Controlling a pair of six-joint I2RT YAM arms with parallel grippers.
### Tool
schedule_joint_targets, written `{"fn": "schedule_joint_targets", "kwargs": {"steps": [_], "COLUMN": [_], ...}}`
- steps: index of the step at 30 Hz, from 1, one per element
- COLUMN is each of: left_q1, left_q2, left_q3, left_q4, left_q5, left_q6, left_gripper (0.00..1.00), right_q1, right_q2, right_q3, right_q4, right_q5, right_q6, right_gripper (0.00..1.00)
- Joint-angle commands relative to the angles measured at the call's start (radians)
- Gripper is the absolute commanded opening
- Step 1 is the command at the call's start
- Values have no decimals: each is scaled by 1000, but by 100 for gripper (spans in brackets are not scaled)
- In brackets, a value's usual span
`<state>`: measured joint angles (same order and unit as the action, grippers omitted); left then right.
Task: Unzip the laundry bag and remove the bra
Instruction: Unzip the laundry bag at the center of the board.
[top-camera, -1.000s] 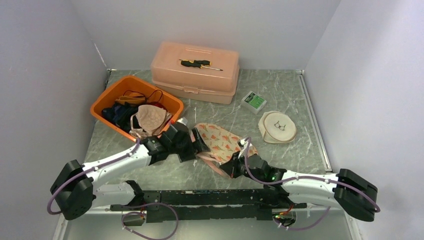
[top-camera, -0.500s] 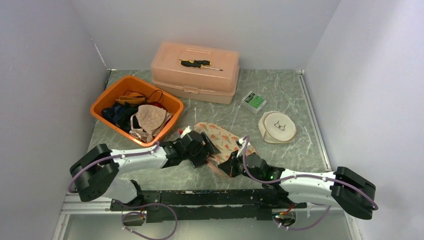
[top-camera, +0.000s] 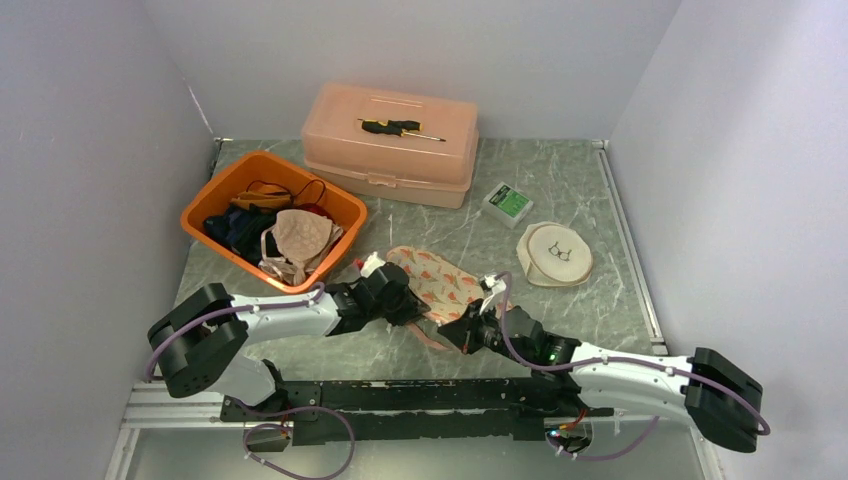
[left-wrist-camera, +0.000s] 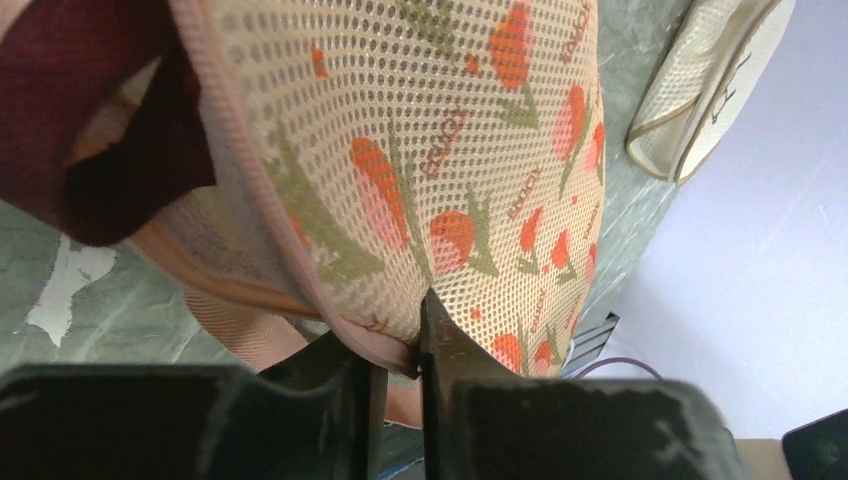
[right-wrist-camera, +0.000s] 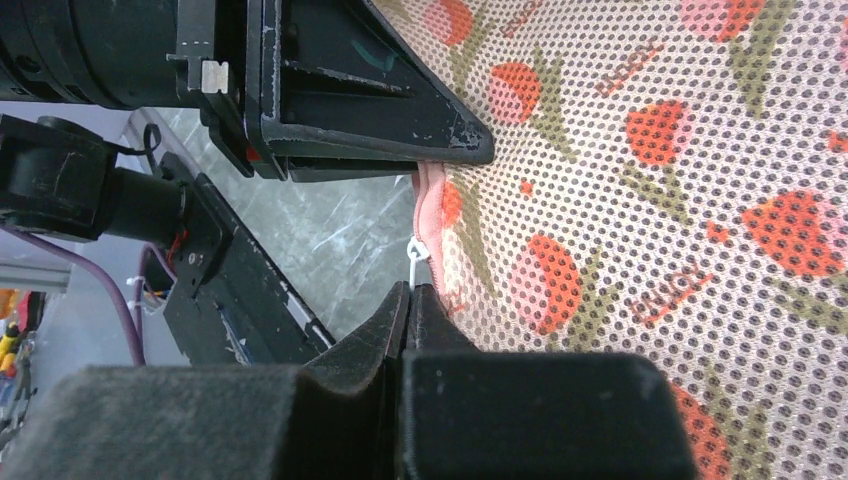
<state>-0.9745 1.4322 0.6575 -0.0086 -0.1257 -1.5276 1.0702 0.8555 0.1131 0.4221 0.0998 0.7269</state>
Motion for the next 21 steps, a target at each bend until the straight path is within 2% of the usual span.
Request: {"fn": "schedule_joint_targets", "kwargs": {"steps": [1,3,4,15,21], "left_q1": [-5,-4,-4,5,51], "left_q2": [-17,-18,-19,-72,-73], "left_q3": [33,39,41,88,115], "left_q4": [-26,-36,-41,-168,-201], "left_q5": [-68,-80,-88,-207,-209], "left_q6": [18,22,25,91,176], "left_gripper": [13,4,3,3,3], "right_q1": [8,7,7,7,7], "right_q2": [-106,-151,-173,-389,-438], "right_q3": [-7,-5,-4,34,45], "right_q4": [-64,-114,-138,-458,-553], "right_q5": [1,3,6,80,133], "right_q6": [21,26,29,64,102], "right_gripper": [0,0,0,0,0]}}
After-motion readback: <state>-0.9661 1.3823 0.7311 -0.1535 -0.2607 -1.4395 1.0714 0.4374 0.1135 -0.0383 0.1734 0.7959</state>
